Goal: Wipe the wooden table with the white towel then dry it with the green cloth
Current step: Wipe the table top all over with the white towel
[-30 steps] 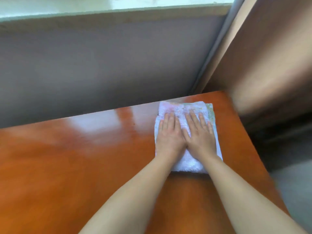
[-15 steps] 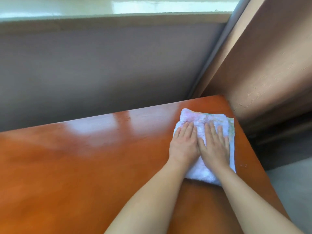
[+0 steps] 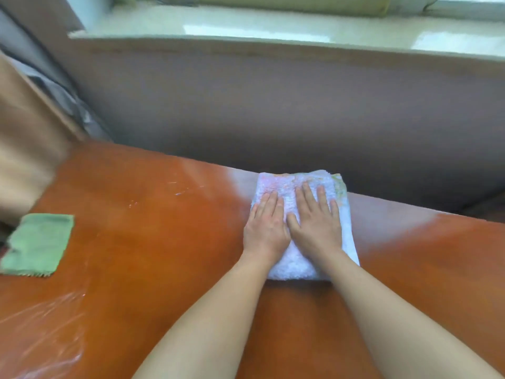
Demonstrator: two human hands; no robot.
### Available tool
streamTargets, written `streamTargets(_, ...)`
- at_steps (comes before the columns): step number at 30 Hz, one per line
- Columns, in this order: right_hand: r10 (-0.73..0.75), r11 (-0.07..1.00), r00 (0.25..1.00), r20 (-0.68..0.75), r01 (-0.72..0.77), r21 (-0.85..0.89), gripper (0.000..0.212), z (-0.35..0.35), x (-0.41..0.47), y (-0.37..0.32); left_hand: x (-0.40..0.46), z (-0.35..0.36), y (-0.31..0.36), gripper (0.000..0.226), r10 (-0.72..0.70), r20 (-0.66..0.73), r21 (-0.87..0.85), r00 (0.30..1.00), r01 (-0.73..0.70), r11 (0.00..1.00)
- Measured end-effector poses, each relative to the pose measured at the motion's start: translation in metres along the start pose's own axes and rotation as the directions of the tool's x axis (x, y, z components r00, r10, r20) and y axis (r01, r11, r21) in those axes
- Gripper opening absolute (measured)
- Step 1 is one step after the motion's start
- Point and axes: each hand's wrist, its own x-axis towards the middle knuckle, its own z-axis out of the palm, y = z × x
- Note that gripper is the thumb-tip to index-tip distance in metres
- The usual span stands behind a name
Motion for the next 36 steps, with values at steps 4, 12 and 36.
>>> streamTargets(4, -0.139, 0.990, 0.990, 0.035, 0.140, -0.001, 0.069, 0.018, 0.015, -0.071, -0.014, -0.025, -0.064, 0.076, -0.131, -0.074, -0.002, 0.989, 0.131, 0.991)
streamTargets(12, -0.265, 0.964, 0.963, 0.053, 0.265, -0.004, 0.067, 0.037, 0.042, -0.154, -0.015, -0.054, -0.143, 0.081, -0.240, -0.146, -0.052, 0.960, 0.235, 0.971)
streamTargets(36, -0.686, 0.659, 0.642, 0.342, 0.748, -0.082, 0.069, 0.090, -0.014, -0.318, -0.175, -0.078, -0.212, 0.053, -0.663, -0.265, -0.087, 0.700, 0.668, 0.739)
